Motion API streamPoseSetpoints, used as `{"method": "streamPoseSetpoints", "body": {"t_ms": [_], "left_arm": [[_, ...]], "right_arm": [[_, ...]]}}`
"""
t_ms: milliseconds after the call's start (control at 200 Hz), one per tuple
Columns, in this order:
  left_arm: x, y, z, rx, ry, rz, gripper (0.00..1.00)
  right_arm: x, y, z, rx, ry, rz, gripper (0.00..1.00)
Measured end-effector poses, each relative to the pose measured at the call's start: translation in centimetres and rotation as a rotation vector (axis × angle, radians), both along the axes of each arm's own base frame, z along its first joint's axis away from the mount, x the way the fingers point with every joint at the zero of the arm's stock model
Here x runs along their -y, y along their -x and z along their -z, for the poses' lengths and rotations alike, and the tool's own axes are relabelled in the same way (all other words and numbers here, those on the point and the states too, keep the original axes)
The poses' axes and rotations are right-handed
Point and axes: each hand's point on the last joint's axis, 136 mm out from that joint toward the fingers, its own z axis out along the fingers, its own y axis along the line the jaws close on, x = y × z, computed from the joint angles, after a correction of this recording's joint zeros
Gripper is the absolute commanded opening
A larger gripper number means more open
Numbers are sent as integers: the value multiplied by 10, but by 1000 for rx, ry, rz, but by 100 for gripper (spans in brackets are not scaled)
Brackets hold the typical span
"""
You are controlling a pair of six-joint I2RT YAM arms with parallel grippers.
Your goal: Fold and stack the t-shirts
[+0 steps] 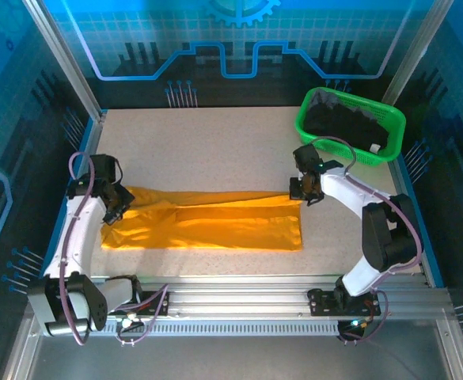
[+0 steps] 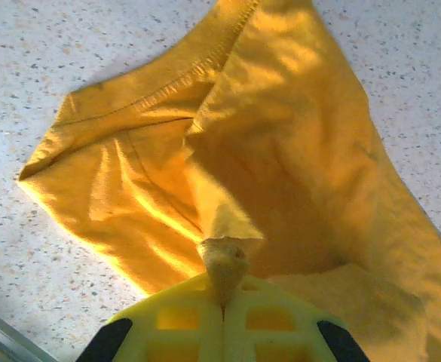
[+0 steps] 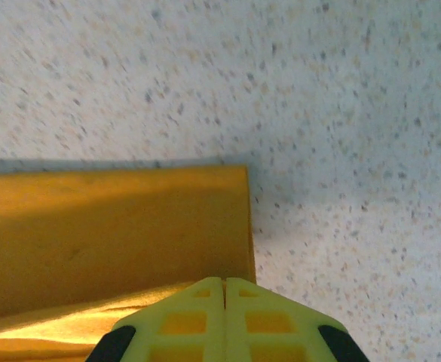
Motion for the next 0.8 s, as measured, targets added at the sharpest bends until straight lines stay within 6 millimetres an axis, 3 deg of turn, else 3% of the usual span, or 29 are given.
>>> {"method": "streamPoseSetpoints", "body": {"t_ms": [395,600,800], "left_arm": [[-4,29,8,-45,-37,-34,0],[-2,45,33,-119,-28,-34,0],[-2,46,37,-135,-25,-33,2]], "right_arm": [[-6,23,12,-67,36,-26,0],[-5,39,20,-104,46,-11,18],[3,59,14,-105,22,45,21]]}}
